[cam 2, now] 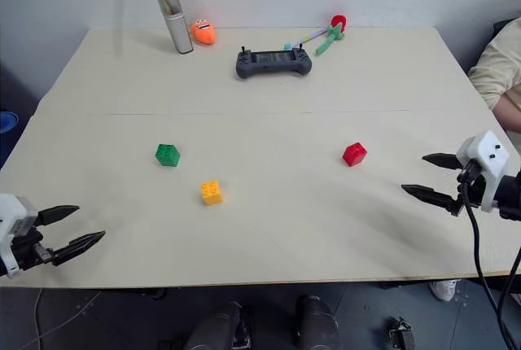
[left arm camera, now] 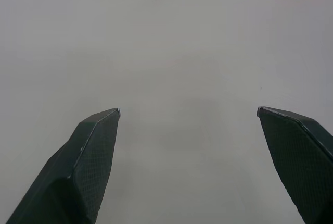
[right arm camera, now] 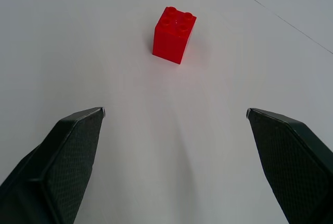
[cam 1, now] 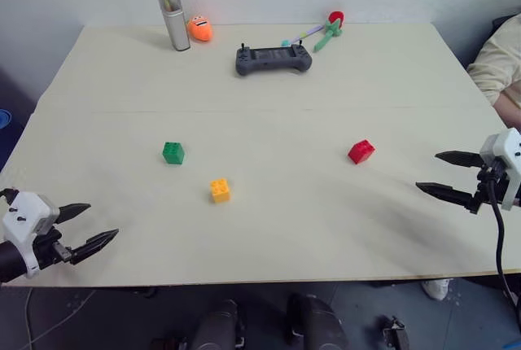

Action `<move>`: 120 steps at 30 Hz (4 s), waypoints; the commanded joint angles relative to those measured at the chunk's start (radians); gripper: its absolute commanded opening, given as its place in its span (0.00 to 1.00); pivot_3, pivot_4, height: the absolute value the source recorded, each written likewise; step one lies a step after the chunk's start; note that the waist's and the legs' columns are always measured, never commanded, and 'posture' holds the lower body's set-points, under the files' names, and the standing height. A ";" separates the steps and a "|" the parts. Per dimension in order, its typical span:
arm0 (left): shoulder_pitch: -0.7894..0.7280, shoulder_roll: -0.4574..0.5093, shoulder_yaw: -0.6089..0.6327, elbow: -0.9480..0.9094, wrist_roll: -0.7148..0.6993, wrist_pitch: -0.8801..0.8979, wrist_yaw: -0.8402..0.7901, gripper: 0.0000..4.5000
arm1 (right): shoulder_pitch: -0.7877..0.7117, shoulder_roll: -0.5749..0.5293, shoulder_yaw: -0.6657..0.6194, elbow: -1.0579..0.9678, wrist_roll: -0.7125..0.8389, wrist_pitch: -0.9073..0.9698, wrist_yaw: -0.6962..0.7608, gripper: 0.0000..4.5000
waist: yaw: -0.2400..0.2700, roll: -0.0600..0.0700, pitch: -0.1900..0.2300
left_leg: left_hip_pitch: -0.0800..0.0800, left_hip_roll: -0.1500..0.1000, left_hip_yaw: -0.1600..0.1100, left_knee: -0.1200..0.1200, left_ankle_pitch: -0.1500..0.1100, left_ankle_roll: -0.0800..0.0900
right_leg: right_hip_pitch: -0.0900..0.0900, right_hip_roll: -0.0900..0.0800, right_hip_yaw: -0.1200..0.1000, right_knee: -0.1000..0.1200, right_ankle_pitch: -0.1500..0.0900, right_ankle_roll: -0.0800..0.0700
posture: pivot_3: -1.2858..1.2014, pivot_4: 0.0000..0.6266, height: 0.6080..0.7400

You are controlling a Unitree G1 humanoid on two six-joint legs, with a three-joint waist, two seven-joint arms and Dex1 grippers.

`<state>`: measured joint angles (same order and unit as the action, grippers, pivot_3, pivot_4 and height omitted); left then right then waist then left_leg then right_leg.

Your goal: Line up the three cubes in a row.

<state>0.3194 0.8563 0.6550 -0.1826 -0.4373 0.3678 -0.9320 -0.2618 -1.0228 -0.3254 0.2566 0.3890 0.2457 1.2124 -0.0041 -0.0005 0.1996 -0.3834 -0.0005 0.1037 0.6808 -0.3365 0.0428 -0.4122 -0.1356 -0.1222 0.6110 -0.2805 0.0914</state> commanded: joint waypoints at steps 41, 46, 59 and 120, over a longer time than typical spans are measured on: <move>-0.350 0.057 -0.271 -0.213 -0.195 0.220 -0.025 0.99 | -0.072 0.150 0.065 -0.275 0.048 0.264 -0.327 1.00 | 0.002 0.000 0.000 | 0.000 0.000 0.000 0.001 0.003 0.003 | 0.000 0.001 0.000 0.003 0.000 0.000 | 0.52 0.24 1.00; -0.546 0.068 -0.405 -0.215 -0.235 0.277 -0.069 0.99 | -0.194 0.272 0.125 -0.276 0.007 0.354 -0.487 1.00 | 0.001 0.000 0.000 | -0.001 0.000 0.001 0.001 0.004 0.004 | 0.000 0.004 0.000 0.007 0.000 0.000 | 0.52 0.24 1.00; -0.775 0.006 -0.548 -0.198 -0.242 0.287 -0.093 0.99 | -0.315 0.437 0.206 -0.040 -0.098 0.317 -0.636 1.00 | 0.001 0.000 0.000 | -0.002 -0.002 0.001 0.002 0.007 0.006 | -0.001 0.007 0.000 0.008 0.000 0.000 | 0.52 0.24 1.00; -0.460 0.071 -0.379 -0.209 -0.101 0.142 -0.144 1.00 | -0.099 0.179 0.322 -0.482 0.089 0.059 0.118 1.00 | 0.003 0.000 0.000 | -0.002 -0.001 -0.003 0.004 0.008 0.006 | 0.001 0.004 -0.003 0.007 0.000 0.001 | 0.52 0.24 1.00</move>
<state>-0.1699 0.9142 0.1778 -0.3724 -0.5284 0.5048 -1.1116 -0.3571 -0.8189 0.0599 -0.1526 0.3976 0.2480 1.3216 -0.0016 -0.0007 0.1994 -0.3854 -0.0014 0.1004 0.6843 -0.3289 0.0485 -0.4112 -0.1322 -0.1254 0.6181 -0.2803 0.0922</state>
